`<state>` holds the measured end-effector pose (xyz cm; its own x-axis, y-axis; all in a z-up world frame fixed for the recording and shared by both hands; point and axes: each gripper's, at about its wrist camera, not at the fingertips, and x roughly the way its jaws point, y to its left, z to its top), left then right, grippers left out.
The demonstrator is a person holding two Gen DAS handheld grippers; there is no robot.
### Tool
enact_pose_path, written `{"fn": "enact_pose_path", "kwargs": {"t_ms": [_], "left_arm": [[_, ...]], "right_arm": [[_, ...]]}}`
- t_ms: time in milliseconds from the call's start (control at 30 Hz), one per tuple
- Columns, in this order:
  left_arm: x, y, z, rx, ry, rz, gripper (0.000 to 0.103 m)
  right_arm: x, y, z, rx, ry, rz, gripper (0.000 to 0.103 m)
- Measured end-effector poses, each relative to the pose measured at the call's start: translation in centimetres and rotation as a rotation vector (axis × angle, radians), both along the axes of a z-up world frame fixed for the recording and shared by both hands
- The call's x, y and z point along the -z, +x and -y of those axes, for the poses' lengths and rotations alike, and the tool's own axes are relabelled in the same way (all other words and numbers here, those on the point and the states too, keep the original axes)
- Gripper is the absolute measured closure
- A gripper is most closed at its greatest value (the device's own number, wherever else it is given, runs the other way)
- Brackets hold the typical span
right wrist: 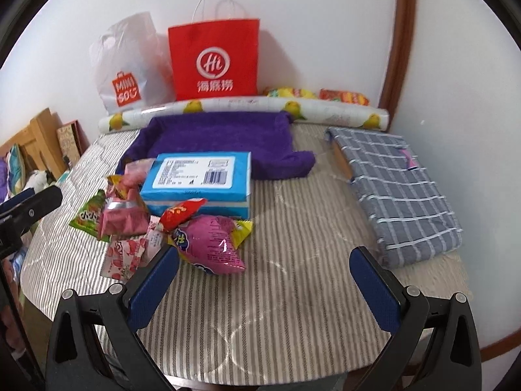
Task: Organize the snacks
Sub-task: 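Reach both tools toward the snack pile and grasp packets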
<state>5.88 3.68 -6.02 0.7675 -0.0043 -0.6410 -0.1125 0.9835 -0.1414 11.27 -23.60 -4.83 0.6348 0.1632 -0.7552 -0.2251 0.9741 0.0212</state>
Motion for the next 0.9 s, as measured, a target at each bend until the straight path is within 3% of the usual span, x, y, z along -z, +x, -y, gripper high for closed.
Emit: {"fn": "enact_pose_path", "kwargs": {"t_ms": [200, 500, 667, 900], "left_arm": [[1.6, 1.8, -0.8, -0.020, 0.014, -0.047, 0.001], [2.9, 3.4, -1.8, -0.012, 0.020, -0.079, 0.002], [3.2, 3.9, -2.5, -0.002, 0.012, -0.088, 0.007], [4.0, 4.5, -3.9, -0.014, 0.007, -0.111, 0.007]], "right_arm": [[1.3, 0.4, -1.0, -0.012, 0.024, 0.078, 0.000], [3.6, 2.6, -1.6, -0.072, 0.123, -0.012, 0.000], [5.0, 2.7, -1.8, -0.066, 0.108, -0.028, 0.000], [6.8, 3.7, -3.0, -0.115, 0.177, -0.106, 0.000]]}}
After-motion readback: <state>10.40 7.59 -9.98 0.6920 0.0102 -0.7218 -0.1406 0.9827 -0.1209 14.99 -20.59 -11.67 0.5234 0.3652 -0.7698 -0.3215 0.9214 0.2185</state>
